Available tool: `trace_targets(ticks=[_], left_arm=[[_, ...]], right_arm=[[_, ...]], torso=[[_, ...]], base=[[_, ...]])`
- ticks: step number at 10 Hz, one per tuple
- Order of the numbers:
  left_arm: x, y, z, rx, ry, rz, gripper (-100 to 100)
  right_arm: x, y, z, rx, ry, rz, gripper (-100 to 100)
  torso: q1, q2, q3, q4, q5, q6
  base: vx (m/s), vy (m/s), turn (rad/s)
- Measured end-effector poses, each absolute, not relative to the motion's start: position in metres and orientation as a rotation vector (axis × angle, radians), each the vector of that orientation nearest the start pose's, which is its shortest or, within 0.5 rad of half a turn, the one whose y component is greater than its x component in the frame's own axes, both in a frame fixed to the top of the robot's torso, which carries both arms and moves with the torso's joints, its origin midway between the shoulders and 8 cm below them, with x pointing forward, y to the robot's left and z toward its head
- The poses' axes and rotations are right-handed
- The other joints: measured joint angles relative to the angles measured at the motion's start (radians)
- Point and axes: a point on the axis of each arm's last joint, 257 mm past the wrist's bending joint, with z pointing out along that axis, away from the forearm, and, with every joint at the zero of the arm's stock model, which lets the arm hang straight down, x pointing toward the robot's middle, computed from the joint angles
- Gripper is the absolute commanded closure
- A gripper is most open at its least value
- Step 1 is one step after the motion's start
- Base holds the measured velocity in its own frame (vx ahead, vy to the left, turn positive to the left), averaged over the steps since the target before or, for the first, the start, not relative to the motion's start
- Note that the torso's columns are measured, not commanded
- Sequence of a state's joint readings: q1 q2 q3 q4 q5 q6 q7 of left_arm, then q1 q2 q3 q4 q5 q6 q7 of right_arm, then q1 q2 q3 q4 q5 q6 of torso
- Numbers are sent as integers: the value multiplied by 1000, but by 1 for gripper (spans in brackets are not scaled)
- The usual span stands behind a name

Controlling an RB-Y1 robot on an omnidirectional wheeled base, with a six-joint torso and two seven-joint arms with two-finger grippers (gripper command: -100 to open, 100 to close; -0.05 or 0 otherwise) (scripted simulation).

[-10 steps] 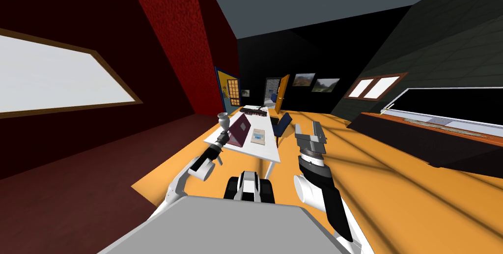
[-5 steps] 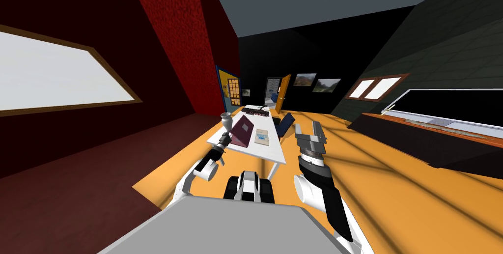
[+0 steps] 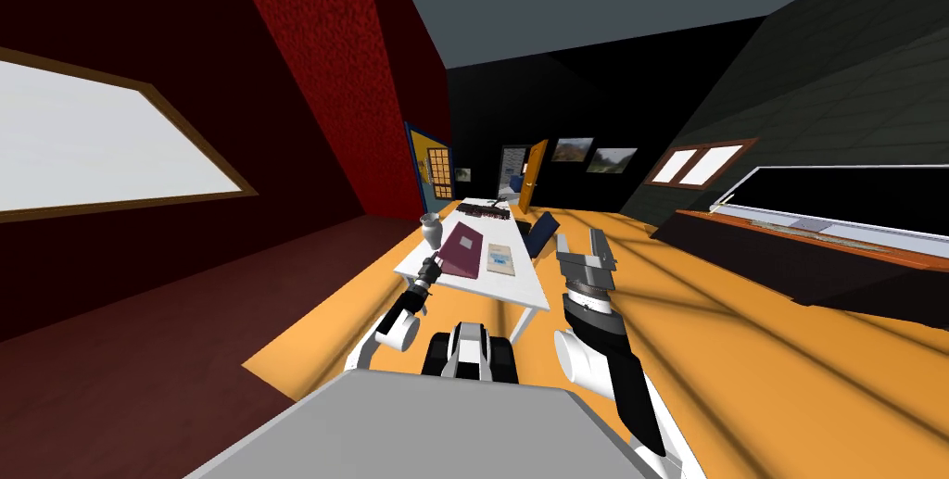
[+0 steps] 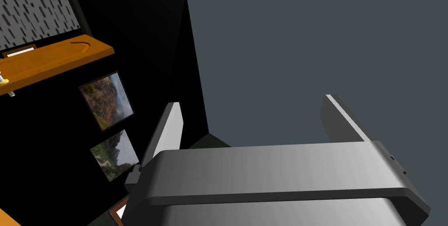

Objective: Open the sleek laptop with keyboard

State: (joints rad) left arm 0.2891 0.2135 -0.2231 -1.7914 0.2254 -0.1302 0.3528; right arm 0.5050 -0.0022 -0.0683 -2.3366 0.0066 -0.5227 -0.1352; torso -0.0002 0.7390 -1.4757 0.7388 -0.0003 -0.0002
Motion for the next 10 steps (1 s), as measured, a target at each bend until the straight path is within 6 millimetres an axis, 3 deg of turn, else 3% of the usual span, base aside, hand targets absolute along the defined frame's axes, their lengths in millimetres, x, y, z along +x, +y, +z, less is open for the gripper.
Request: trace_targets(ticks=[10], left_arm=[[438,201,-187,-1431,1127,-1662,-100]], right_arm=[[324,-296,53,626,532,1372,0]], torso=[[0,1,0,1,0,0]], base=[[21,-24,33]])
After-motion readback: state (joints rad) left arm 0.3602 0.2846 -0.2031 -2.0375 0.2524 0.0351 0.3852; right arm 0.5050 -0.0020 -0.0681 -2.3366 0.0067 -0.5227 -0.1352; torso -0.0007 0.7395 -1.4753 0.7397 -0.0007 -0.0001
